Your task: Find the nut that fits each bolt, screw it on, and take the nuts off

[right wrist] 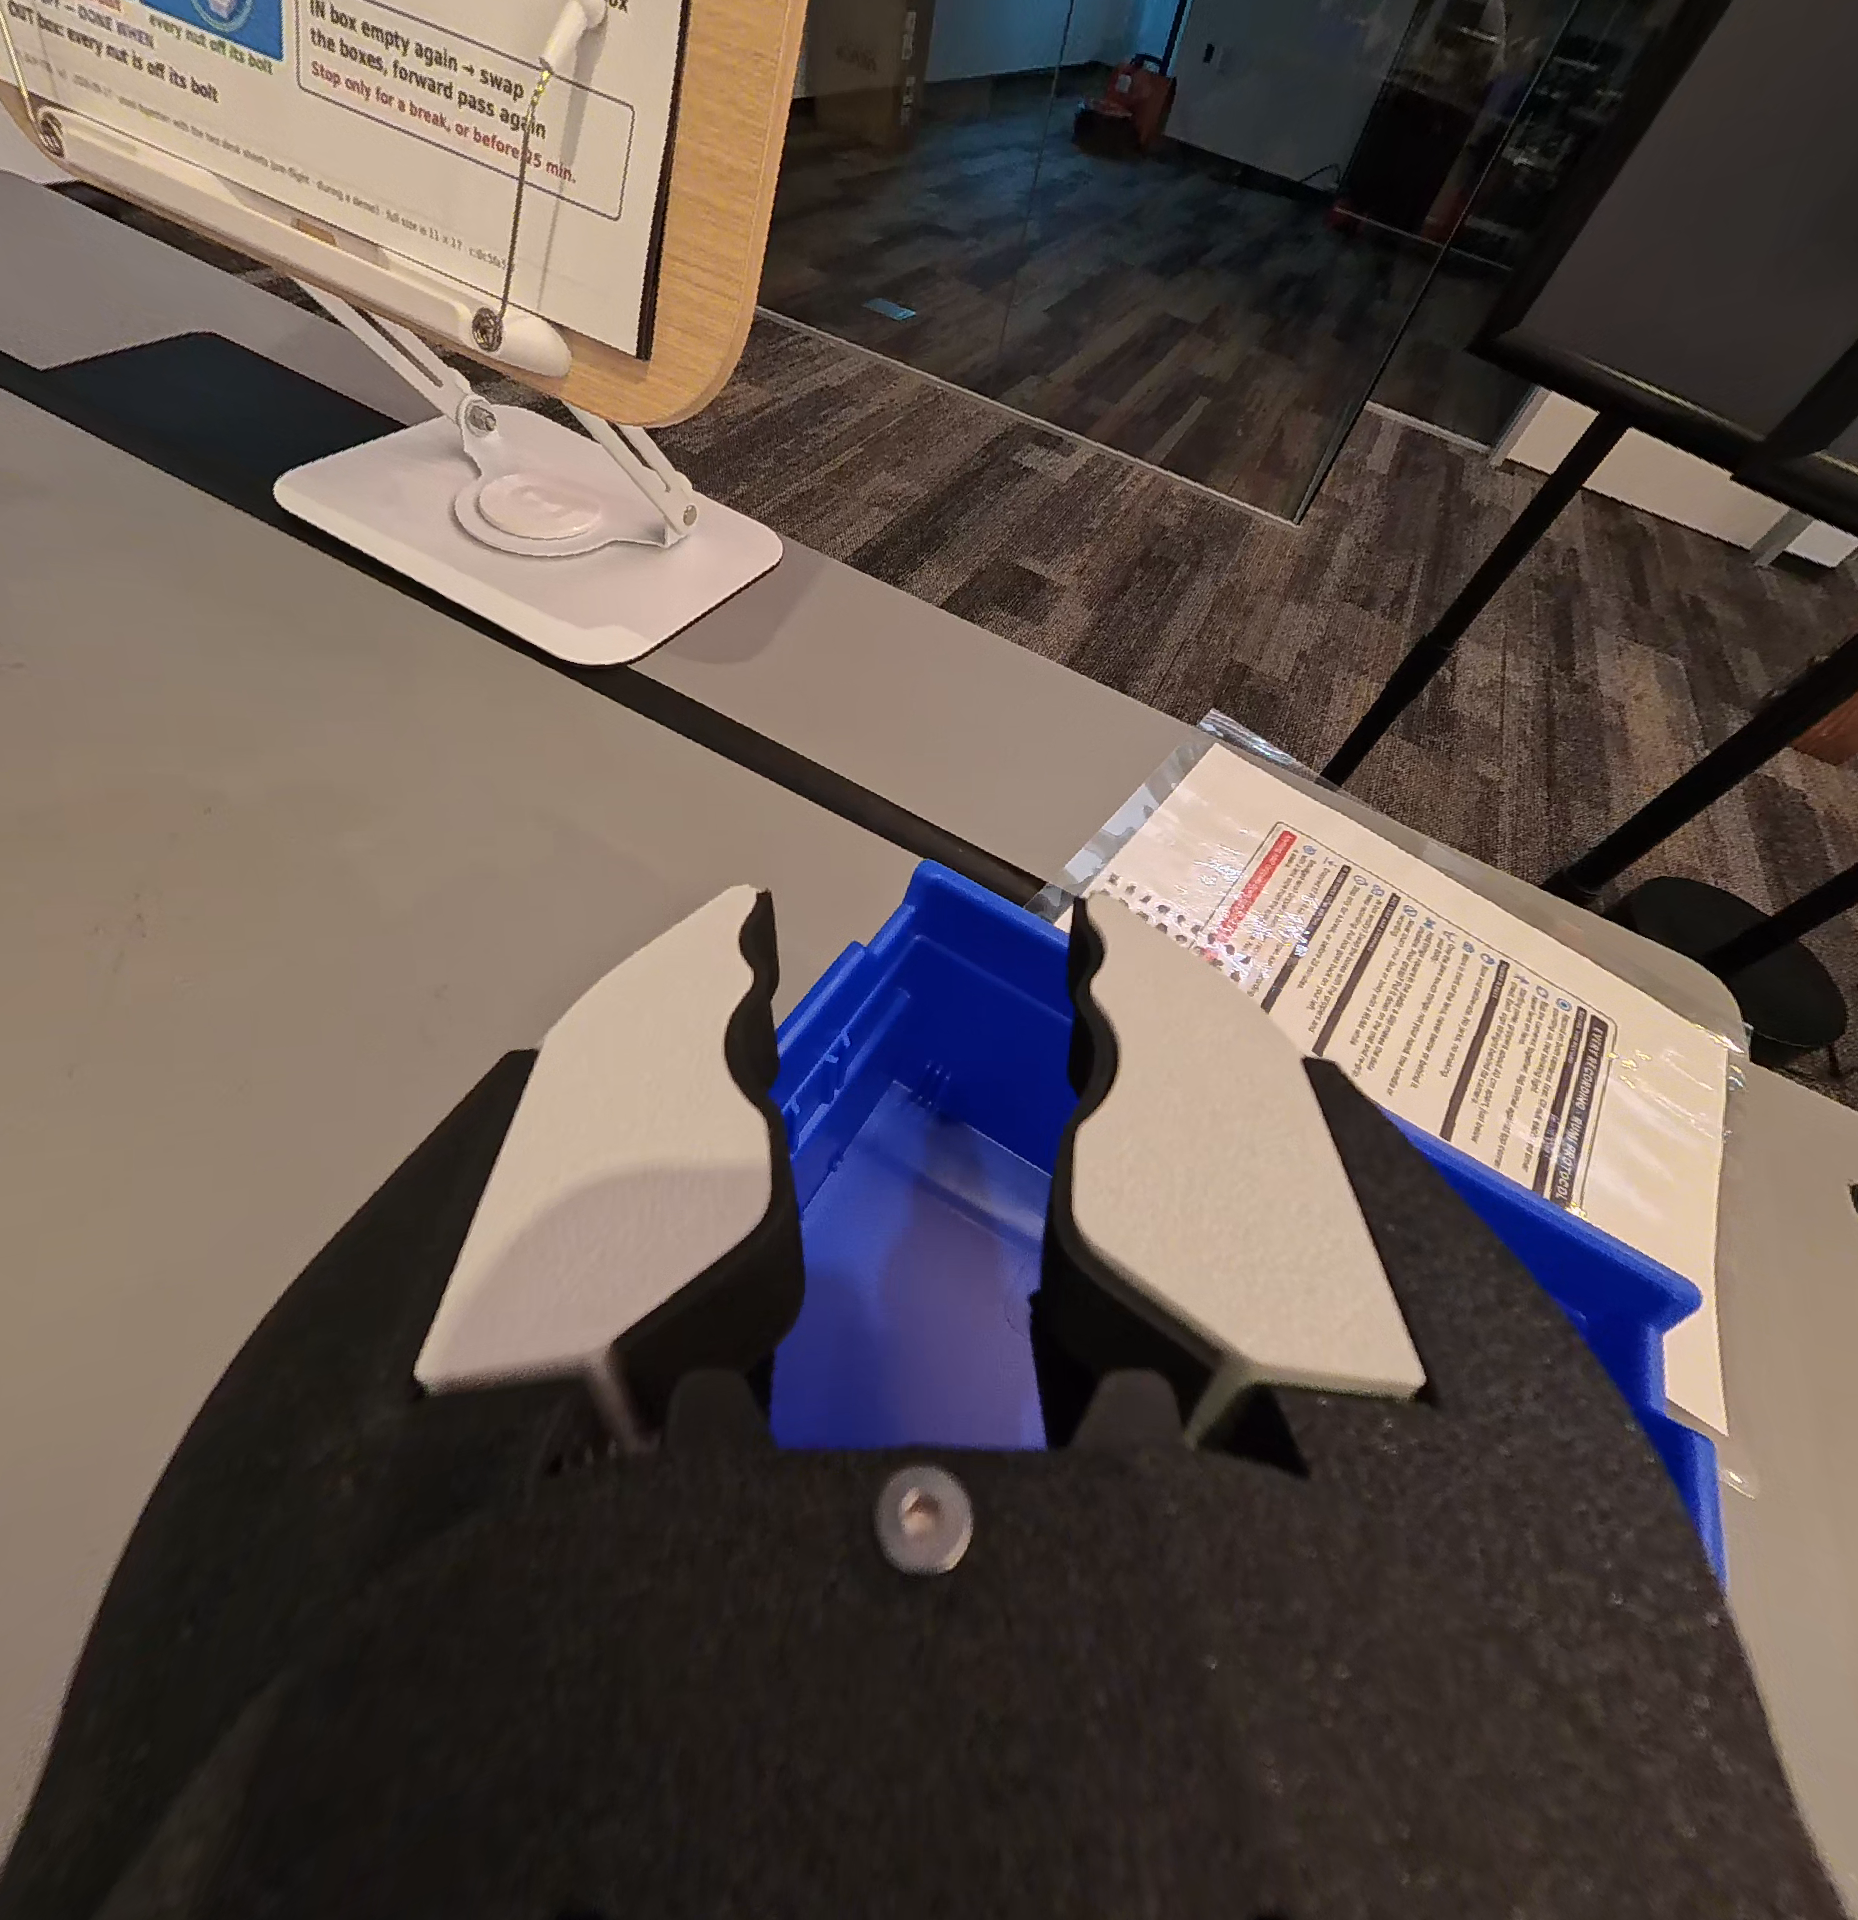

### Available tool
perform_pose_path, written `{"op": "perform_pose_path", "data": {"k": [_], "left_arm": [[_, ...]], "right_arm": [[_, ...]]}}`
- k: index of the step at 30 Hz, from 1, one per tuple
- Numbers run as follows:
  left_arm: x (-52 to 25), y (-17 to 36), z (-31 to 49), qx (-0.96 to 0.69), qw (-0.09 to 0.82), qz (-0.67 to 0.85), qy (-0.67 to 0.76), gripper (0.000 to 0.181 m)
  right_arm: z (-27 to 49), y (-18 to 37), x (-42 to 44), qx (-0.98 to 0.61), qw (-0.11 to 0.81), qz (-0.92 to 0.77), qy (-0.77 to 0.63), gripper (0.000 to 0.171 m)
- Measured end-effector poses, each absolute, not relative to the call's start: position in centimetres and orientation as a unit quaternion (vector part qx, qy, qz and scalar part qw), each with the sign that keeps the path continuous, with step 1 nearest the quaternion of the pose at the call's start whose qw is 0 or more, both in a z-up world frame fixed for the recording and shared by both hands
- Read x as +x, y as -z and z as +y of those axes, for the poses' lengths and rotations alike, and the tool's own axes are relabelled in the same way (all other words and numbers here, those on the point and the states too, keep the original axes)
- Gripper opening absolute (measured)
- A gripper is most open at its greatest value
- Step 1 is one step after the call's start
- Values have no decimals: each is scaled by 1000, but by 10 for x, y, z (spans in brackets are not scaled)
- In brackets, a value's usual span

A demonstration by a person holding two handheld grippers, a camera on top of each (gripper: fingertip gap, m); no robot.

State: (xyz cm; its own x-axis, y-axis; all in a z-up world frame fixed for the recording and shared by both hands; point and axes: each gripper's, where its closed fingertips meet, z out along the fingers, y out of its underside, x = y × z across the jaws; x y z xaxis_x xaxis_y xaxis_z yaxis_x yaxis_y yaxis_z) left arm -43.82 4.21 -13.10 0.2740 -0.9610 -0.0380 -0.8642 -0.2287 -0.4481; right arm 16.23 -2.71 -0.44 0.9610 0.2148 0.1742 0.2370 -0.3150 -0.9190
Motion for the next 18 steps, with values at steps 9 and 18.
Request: {"op": "perform_pose_path", "data": {"k": [9,18], "left_arm": [[-442,138,45,-778,186,590,107,16],[-443,145,46,-782,174,589,105,9]], "right_arm": [[-27,7,160,-814,563,-145,10,53],[-27,8,161,-814,561,-148,12,53]]}}
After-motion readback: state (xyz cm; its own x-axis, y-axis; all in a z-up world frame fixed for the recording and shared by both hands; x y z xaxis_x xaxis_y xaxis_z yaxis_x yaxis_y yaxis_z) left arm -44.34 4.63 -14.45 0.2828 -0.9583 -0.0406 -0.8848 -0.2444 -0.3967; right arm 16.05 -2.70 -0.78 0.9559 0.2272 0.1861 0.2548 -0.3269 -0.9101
